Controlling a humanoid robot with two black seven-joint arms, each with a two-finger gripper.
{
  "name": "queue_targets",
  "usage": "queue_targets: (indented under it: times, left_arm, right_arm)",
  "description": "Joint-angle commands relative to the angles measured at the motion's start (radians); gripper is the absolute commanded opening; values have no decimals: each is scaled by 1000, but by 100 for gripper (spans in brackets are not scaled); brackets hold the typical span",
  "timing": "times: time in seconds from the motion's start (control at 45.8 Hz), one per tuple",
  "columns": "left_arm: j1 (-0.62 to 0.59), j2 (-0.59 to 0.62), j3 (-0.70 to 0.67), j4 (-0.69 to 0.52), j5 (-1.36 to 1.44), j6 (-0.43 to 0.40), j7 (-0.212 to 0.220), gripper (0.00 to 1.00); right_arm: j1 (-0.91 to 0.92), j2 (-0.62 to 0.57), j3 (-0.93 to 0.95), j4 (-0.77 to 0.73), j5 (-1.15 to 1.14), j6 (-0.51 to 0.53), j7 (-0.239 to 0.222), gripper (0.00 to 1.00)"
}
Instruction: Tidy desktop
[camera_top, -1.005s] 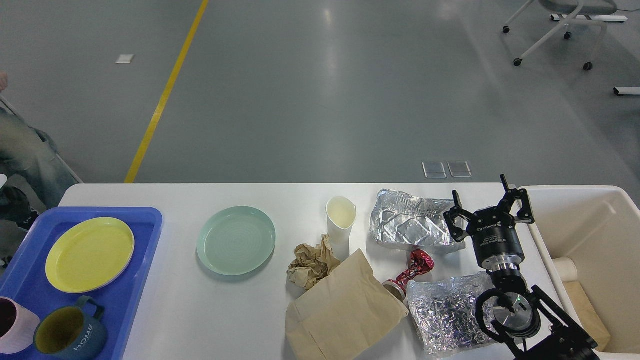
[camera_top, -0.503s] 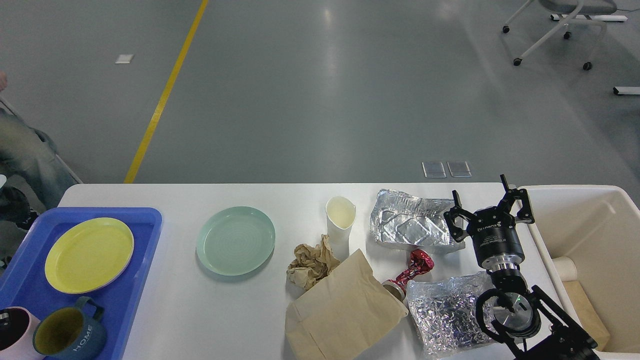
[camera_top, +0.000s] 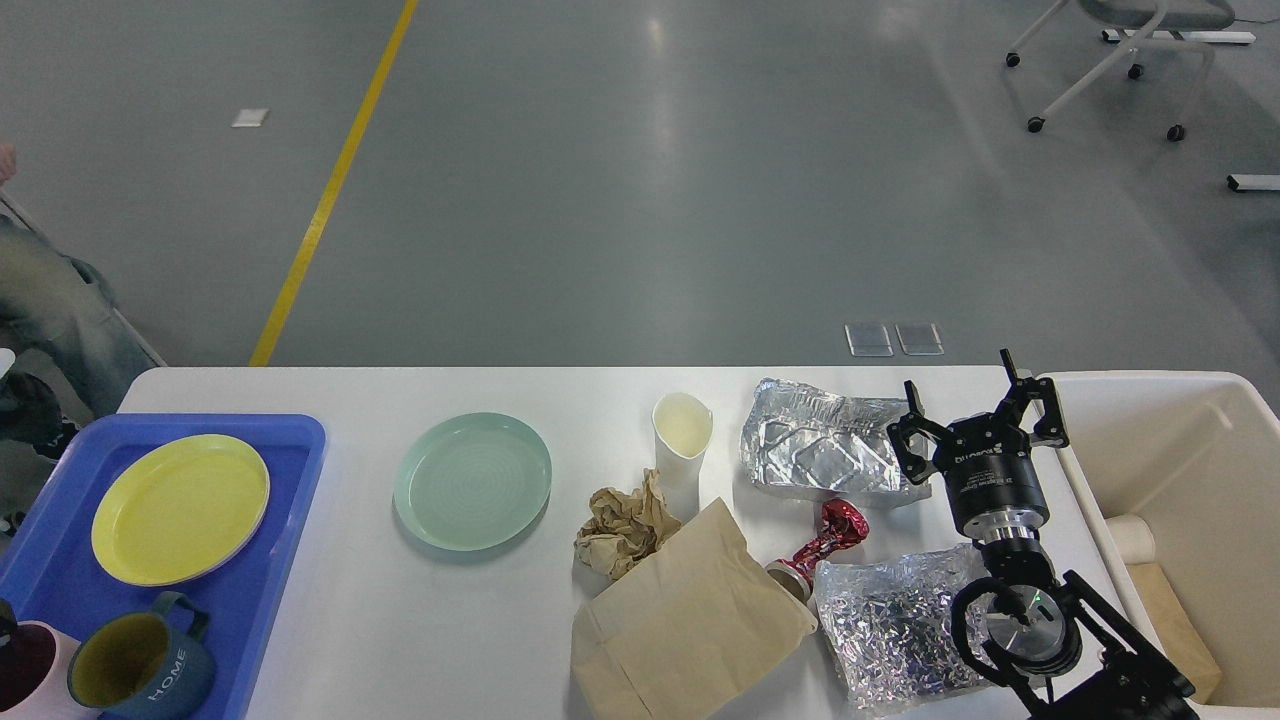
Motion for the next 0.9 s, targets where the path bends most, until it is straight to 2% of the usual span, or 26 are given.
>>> queue_targets:
  times: [0.0,0.131,0.219,0.328,0.415,0.524,0.677,0.874]
  left_arm:
    - [-127,53,117,-93,-1,-4,1,94]
    - [-319,64,283,-206,-1,-14,10,94]
    - [-517,47,431,-289,-1,-35,10,94]
    - [-781,-53,634,-389,-6,-50,9,94]
    - [-956,-172,729,-491,-9,-52,9,94]
    - [-1121,-368,786,-614,-122,-54,12,95]
    - [-1259,-597,794,-725,-351,-57,38,95]
    - [-1444,-820,785,-893,-573,-81,43,95]
  right_arm:
    - [0,0,0,0,0,0,1,100]
    - [0,0,0,0,0,0,1,100]
    - [0,0,0,0,0,0,1,100]
    - [0,0,0,0,0,0,1,100]
    - [0,0,0,0,0,0,1,100]
    - [0,0,0,0,0,0,1,100]
    - [0,0,0,0,0,0,1,100]
    - [0,0,0,0,0,0,1,100]
